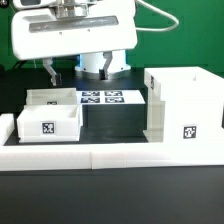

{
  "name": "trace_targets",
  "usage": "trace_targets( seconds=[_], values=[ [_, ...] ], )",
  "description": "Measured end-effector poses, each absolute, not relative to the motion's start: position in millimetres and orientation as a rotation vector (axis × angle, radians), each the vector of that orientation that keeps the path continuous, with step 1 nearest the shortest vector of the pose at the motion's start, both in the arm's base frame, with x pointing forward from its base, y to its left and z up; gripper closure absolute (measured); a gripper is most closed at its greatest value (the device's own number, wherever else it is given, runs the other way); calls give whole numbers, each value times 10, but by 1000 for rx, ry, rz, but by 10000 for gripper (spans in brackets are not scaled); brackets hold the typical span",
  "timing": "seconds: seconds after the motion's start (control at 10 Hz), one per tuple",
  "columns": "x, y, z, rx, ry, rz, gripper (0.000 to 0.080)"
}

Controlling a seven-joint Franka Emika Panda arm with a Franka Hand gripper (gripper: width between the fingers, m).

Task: Assemble drawer

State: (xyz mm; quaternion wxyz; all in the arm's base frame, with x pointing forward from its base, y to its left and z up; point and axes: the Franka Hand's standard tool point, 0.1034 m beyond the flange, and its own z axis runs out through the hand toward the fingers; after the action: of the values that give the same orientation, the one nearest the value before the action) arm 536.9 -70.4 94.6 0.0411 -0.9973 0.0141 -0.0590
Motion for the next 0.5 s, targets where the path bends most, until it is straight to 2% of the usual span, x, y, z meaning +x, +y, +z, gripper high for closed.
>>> trace_targets(
  seconds=[0.5],
  values=[
    [5143,-697,564,-3078,133,-106,150]
  ],
)
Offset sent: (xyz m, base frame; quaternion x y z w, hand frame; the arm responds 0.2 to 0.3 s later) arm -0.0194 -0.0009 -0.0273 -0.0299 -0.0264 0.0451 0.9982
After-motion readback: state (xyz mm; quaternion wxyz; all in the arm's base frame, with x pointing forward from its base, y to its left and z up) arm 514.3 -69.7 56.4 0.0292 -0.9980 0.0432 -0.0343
